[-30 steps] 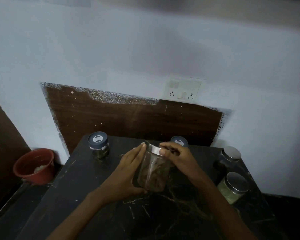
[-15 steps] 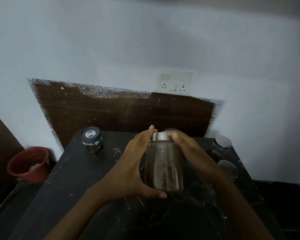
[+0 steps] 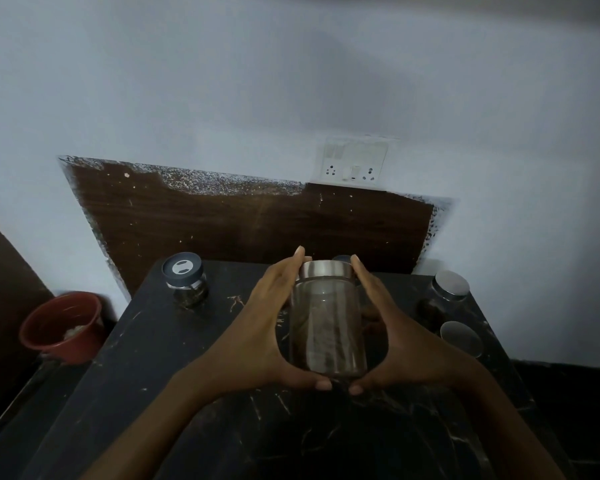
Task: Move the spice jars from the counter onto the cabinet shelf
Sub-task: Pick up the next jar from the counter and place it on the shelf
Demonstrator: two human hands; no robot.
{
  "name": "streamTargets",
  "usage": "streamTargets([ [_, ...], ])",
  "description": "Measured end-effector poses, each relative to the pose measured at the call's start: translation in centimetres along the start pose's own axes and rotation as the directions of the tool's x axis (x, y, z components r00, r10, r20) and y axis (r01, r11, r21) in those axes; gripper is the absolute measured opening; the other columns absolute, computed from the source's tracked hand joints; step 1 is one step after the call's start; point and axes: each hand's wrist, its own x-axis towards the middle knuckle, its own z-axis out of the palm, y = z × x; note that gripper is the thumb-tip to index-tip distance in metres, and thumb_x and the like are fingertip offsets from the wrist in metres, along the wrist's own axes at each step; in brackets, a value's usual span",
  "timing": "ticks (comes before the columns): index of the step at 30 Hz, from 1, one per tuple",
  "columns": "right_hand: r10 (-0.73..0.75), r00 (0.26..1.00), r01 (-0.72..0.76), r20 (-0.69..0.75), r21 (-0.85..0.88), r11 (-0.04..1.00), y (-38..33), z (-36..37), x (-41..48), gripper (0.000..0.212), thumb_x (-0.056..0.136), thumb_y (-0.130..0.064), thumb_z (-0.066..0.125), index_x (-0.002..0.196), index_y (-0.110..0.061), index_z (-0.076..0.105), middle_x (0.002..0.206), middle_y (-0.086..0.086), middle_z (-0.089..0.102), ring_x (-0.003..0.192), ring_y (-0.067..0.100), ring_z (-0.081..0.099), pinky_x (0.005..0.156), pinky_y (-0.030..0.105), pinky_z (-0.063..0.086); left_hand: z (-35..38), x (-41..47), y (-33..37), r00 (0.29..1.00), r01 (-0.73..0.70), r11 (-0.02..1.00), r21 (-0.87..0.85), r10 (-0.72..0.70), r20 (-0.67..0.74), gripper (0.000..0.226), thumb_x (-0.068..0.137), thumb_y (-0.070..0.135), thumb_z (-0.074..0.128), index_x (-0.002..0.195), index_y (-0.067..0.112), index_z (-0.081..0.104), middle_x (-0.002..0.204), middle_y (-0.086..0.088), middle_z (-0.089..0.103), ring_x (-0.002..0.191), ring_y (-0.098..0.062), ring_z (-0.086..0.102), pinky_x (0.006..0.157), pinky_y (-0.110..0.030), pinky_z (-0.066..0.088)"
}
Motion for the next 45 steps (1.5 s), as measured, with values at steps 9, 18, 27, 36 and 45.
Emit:
streamTargets([
  [9,-0.030,0.998,0.024,-0.050,-0.123,0.992,-1.4,-0.1,0.2,0.134,0.051,-0.035,0.089,0.139,-0.053,-0.011,0.142,-0.036,-0.006,0.125,-0.025,0.012,0.095,0.003,0.032,0.7,0.3,-0.4,0.999,-0.036,0.993,0.110,0.032,0.043,0.131,0.053,0.050,0.084,0.144,0.044,-0.010,0.149,0.024,-0.003,0.141,-0.002,0.006,0.112,-0.026,0.029],
  [18,-0.018,0.998,0.014,-0.060,-0.070,0.997,-1.1,-0.3,-0.1,0.133,0.048,-0.038,0.089,0.138,-0.056,-0.008,0.148,-0.032,-0.002,0.135,-0.009,0.020,0.107,0.022,0.034,0.8,0.1,-0.2,0.996,-0.016,0.993,-0.116,0.026,0.082,0.137,0.055,0.034,0.088,0.145,0.039,-0.015,0.148,0.030,-0.013,0.141,0.007,-0.002,0.109,-0.013,0.027],
  [27,0.004,1.000,-0.004,-0.012,-0.012,1.000,-1.5,-0.8,-0.3,0.132,0.043,-0.041,0.085,0.126,-0.069,-0.012,0.150,-0.028,-0.003,0.139,0.003,0.017,0.107,0.018,0.033,0.8,0.2,0.4,0.999,-0.044,0.992,-0.121,0.046,0.010,0.123,0.055,0.041,0.084,0.146,0.035,0.001,0.148,0.025,0.003,0.140,0.003,0.011,0.106,-0.021,0.037],
  [36,-0.010,0.999,0.007,-0.033,-0.075,0.997,-1.8,-0.2,-0.1,0.125,0.045,-0.044,0.085,0.128,-0.068,-0.006,0.147,-0.027,0.008,0.130,-0.008,0.025,0.098,0.008,0.037,0.6,0.1,0.3,0.994,-0.042,0.997,-0.072,0.049,0.096,0.128,0.056,0.046,0.082,0.144,0.042,-0.010,0.149,0.031,-0.008,0.141,0.003,0.001,0.112,-0.019,0.026],
  [45,-0.001,0.999,0.000,0.032,0.050,0.999,-2.0,-1.1,-0.4,0.130,0.041,-0.041,0.087,0.134,-0.061,-0.001,0.148,-0.030,0.008,0.126,-0.016,0.030,0.091,0.006,0.039,0.5,-0.2,0.2,0.999,-0.016,0.971,-0.239,0.028,0.047,0.123,0.055,0.035,0.083,0.146,0.035,0.002,0.148,0.028,0.007,0.138,0.007,0.015,0.103,-0.015,0.036],
])
